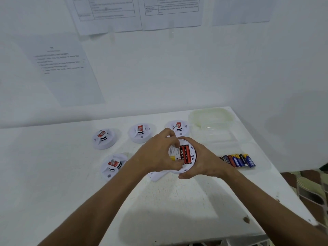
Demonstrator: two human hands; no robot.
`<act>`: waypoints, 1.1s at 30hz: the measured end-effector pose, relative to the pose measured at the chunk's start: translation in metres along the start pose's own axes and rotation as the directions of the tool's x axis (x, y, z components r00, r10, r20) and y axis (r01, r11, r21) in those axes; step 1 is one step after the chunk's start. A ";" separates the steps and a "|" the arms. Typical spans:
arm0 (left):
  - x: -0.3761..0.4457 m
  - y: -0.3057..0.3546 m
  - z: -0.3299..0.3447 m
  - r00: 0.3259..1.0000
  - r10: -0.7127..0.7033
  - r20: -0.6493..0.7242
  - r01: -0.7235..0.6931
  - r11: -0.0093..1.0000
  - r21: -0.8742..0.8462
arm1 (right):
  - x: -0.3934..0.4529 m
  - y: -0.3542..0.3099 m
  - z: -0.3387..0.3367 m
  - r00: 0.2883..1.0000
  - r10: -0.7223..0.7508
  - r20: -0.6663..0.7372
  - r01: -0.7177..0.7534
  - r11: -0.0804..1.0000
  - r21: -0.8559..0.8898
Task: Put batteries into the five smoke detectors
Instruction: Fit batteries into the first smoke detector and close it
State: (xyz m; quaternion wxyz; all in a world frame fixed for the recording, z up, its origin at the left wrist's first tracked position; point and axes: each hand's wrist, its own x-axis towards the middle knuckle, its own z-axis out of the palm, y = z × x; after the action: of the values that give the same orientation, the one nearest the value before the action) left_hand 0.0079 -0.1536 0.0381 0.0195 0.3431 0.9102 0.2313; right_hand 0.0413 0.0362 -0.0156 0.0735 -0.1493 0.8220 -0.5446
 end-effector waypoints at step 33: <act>-0.010 -0.003 -0.001 0.998 -0.006 0.063 0.001 0.997 0.078 | 0.001 0.005 0.006 1.000 -0.030 0.001 0.029 0.998 0.053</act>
State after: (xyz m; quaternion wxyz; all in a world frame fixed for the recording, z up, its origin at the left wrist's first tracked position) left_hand 0.0135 -0.1626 0.0359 0.0354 0.3493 0.9180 0.1845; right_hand 0.0412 0.0323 -0.0222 0.0701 -0.1599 0.8051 -0.5669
